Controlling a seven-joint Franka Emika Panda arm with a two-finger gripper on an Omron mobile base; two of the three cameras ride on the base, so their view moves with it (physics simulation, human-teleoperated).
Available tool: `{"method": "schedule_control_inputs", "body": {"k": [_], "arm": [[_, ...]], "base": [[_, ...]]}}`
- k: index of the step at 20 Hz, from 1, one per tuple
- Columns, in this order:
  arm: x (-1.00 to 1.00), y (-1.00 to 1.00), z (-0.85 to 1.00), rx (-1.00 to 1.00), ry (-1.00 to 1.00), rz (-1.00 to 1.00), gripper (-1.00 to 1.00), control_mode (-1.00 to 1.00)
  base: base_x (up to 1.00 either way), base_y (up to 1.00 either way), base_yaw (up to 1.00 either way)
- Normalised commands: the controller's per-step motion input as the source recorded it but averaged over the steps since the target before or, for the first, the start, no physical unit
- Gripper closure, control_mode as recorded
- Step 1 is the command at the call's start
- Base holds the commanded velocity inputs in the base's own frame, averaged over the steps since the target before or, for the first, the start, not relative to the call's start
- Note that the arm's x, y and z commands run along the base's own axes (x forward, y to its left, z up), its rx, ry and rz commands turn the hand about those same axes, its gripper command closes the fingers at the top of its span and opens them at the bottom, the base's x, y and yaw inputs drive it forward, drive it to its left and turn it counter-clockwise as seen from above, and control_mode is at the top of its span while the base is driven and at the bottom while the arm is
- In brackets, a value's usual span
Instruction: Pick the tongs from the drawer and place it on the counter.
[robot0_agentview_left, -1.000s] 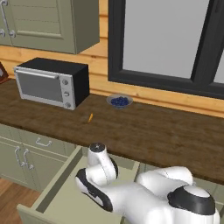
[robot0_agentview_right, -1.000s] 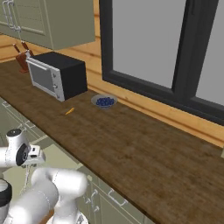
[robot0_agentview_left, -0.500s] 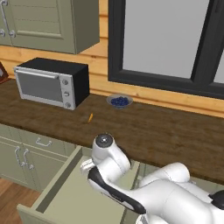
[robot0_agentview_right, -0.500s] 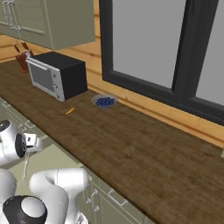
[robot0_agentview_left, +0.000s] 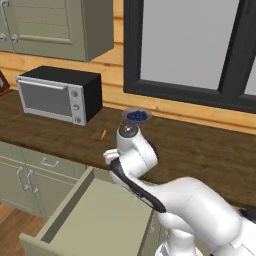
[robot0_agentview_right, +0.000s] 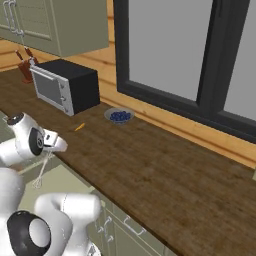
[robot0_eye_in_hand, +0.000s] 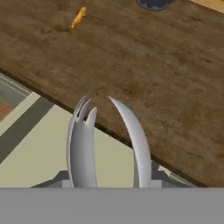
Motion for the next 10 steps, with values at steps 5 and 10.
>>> {"method": "schedule_control_inputs", "body": {"k": [5,10], "arm": [[0.88,-0.91,0.20,0.00,0.13,-0.27,1.00,-1.00],[0.67,-0.71,-0.46,0.00,0.03,-0.26,1.00,-1.00]], "base": [[0.00,0.00,0.00],[0.00,0.00,0.00]]}}
